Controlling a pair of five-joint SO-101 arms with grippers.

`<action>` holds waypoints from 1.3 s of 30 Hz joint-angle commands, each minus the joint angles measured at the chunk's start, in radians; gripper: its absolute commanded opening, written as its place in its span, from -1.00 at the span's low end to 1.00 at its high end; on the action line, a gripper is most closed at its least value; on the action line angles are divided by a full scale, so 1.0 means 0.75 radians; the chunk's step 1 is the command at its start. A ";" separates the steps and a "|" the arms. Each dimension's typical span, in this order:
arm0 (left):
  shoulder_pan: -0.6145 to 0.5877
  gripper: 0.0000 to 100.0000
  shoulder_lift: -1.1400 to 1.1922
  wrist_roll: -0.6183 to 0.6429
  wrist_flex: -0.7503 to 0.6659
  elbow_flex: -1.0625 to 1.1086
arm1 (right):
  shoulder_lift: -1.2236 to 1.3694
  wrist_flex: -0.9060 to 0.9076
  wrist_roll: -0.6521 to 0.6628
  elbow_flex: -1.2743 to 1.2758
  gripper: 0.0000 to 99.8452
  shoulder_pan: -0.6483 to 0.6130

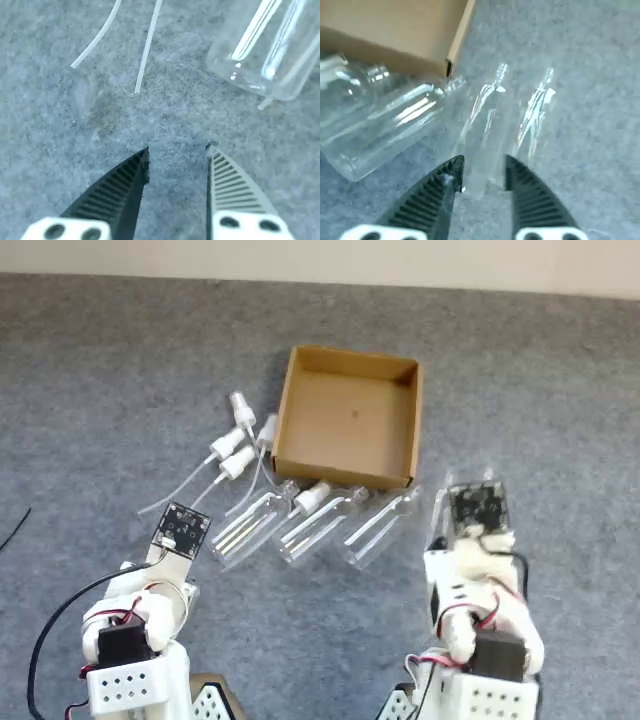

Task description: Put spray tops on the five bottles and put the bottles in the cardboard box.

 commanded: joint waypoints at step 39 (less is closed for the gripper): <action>0.024 -0.66 -0.001 -0.018 -0.092 0.021 | 2.505 0.140 0.315 -1.867 -0.84 0.189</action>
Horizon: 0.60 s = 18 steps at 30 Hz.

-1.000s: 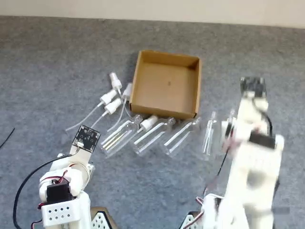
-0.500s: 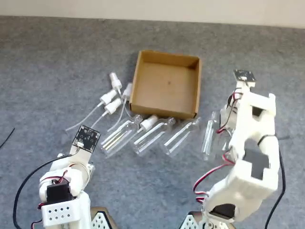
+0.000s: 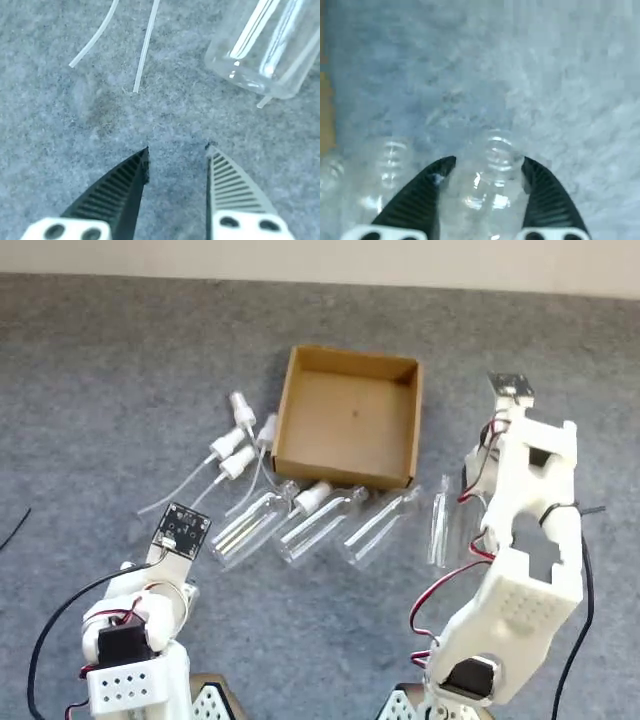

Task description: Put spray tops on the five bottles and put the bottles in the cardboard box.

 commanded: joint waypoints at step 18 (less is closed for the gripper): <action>0.056 -0.66 1.091 -0.053 0.076 -1.269 | -0.007 0.265 0.712 -0.306 -0.85 0.050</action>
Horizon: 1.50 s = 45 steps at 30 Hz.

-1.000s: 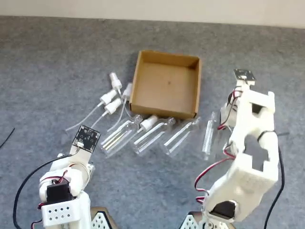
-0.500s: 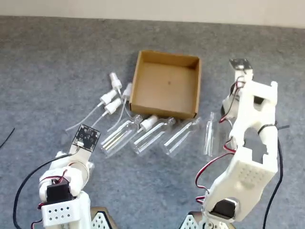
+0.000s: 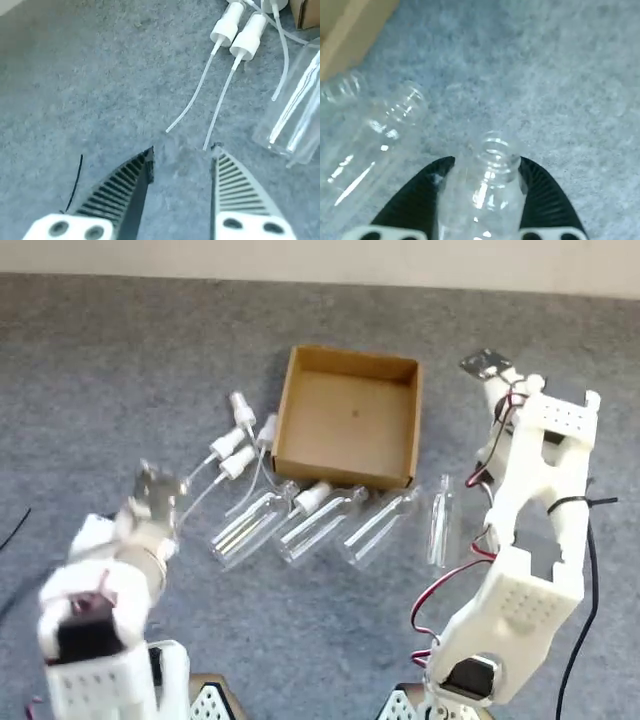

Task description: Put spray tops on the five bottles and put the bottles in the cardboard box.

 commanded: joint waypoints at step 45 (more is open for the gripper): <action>0.234 -0.89 3.270 -0.192 0.436 -2.871 | -0.028 -0.281 -0.068 0.318 -0.44 0.099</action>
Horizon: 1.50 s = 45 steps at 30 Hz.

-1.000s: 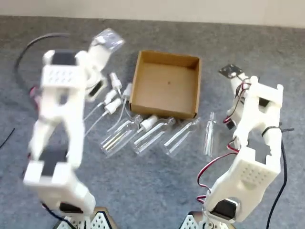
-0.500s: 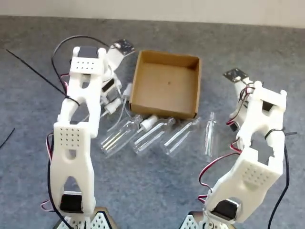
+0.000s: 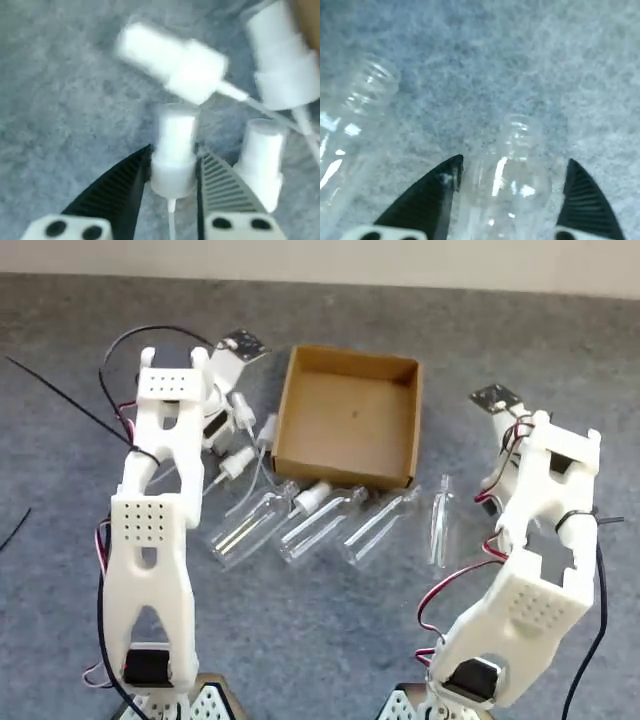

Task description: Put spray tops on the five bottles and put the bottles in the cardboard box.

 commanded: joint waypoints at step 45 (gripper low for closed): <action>-0.015 -0.95 -0.257 0.262 0.215 -0.429 | -0.427 0.118 -0.554 -0.204 -0.99 -0.148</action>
